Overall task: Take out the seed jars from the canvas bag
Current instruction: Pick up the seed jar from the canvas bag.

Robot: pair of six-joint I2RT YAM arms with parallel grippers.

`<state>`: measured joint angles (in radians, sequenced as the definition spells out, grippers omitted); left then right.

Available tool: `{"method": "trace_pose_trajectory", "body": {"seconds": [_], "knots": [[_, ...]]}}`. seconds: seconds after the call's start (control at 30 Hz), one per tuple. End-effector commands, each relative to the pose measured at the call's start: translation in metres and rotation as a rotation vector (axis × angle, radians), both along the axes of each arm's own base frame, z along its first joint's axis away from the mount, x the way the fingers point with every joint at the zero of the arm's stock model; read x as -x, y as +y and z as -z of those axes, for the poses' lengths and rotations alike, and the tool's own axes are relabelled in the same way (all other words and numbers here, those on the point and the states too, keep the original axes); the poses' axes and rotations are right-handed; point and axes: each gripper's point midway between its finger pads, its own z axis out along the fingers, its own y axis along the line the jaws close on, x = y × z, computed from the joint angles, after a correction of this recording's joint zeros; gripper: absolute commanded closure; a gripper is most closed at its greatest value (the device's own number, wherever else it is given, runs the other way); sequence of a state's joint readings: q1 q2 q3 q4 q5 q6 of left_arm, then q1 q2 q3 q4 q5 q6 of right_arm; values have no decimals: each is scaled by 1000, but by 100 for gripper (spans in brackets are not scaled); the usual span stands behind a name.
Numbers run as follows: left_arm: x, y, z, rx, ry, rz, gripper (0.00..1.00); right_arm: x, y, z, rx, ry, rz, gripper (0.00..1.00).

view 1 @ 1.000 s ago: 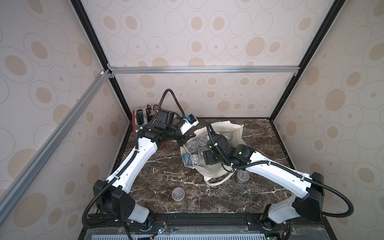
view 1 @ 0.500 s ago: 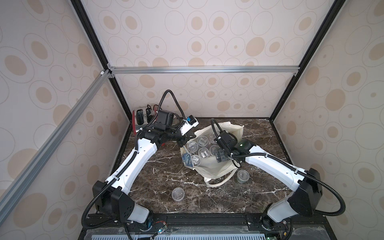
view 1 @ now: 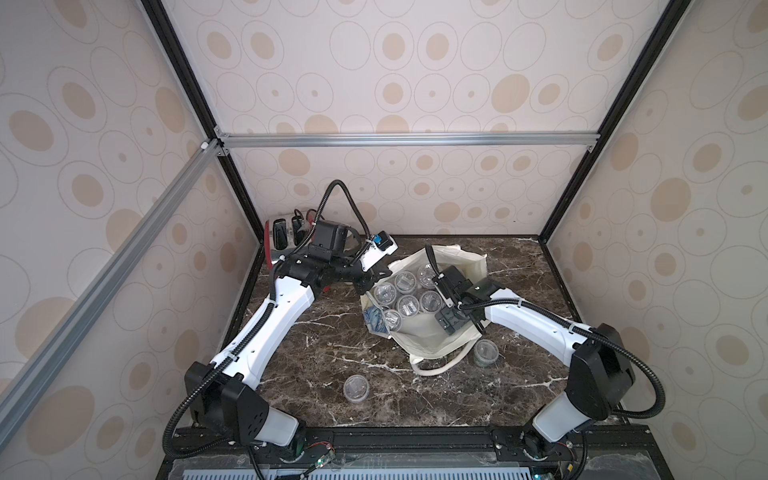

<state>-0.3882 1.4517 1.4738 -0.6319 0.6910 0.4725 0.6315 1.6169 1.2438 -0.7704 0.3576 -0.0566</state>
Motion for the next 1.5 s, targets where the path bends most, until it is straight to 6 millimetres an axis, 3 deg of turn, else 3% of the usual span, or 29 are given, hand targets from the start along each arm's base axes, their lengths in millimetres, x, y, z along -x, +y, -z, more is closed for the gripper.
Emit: {"method": "trace_pose_trajectory", "body": {"seconds": [0.0, 0.1, 0.3, 0.47, 0.87, 1.1, 1.47], "knots": [[13, 2, -13, -16, -35, 42, 100, 8, 12, 17, -18, 93, -134, 0], [14, 3, -12, -20, -43, 44, 100, -8, 7, 17, 24, 52, -106, 0], [16, 5, -9, -28, -46, 40, 100, -27, 20, 23, -12, 23, -83, 1], [18, 6, -7, -33, -48, 45, 100, -39, 15, 17, 21, -26, -66, 21], [14, 3, -10, -27, -46, 45, 100, -23, 30, -35, -192, -120, -91, 33], [11, 1, -14, -20, -48, 45, 100, -4, 28, -51, -262, -97, -69, 35], [3, 0, -14, -10, -37, 16, 100, 21, -3, -72, -219, -81, 43, 36]]}}
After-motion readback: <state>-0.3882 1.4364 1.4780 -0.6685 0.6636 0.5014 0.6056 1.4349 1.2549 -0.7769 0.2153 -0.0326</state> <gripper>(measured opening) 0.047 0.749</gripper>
